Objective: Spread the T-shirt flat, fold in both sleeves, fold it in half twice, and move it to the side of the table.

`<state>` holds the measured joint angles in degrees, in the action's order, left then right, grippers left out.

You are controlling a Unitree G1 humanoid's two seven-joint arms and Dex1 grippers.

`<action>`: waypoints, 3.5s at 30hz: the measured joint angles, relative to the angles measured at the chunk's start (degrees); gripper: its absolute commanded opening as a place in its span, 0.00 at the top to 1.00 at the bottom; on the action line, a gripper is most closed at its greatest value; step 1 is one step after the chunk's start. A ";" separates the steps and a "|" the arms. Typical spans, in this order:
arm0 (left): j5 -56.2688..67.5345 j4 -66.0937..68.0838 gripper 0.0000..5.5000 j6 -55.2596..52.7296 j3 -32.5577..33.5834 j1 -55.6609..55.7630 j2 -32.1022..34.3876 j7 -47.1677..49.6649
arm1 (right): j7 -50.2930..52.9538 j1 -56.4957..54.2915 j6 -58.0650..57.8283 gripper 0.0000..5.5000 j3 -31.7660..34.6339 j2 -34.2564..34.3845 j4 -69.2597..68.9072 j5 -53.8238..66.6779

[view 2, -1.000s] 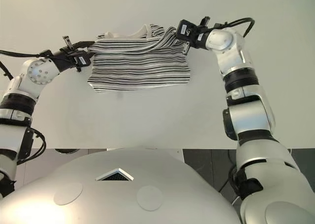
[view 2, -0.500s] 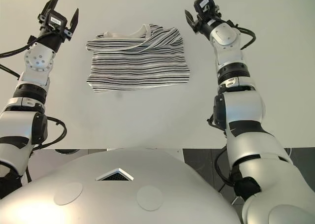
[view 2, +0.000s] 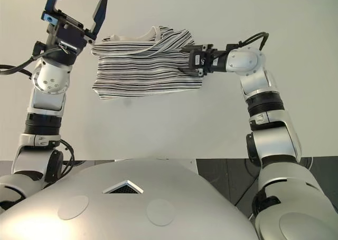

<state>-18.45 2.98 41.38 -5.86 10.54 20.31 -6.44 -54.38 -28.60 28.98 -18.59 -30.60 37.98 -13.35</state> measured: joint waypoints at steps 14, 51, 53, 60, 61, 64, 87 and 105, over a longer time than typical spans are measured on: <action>-0.26 -3.71 0.47 -4.86 0.30 -4.52 -0.48 0.16 | 4.85 -14.54 7.50 0.51 -13.76 -1.67 14.72 -11.85; -11.27 3.63 0.47 -2.69 -12.37 -9.38 10.46 -11.41 | 9.73 13.23 -61.40 0.51 -12.19 6.10 -56.02 10.88; -11.41 3.65 0.47 -0.54 -14.72 -10.55 12.18 -13.57 | 9.47 13.67 -60.05 0.51 -12.14 4.41 -56.00 10.82; -12.50 4.14 0.47 1.92 -15.73 -12.95 16.52 -13.62 | 6.92 17.25 -54.54 0.51 -11.76 -2.13 -51.90 9.08; -12.50 4.23 0.47 1.92 -15.72 -13.02 16.70 -13.39 | 6.19 17.94 -53.97 0.51 -11.72 -2.95 -51.73 9.09; -12.64 4.66 0.47 1.94 -15.68 -13.24 17.21 -12.89 | 4.91 19.32 -51.22 0.51 -10.13 -5.54 -51.66 9.15; -0.84 -3.69 0.47 -5.02 -12.20 -20.55 20.56 -17.01 | 1.08 46.17 -34.21 0.51 13.05 -21.21 -69.96 17.08; -8.30 -7.57 0.47 14.63 12.94 -38.93 35.45 -19.82 | 10.14 53.68 -1.52 0.32 6.27 -17.36 -66.60 -11.77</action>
<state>-26.75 -4.58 56.02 7.08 -28.39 55.76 -26.26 -44.24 25.08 27.46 -12.32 -47.97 -28.62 -25.12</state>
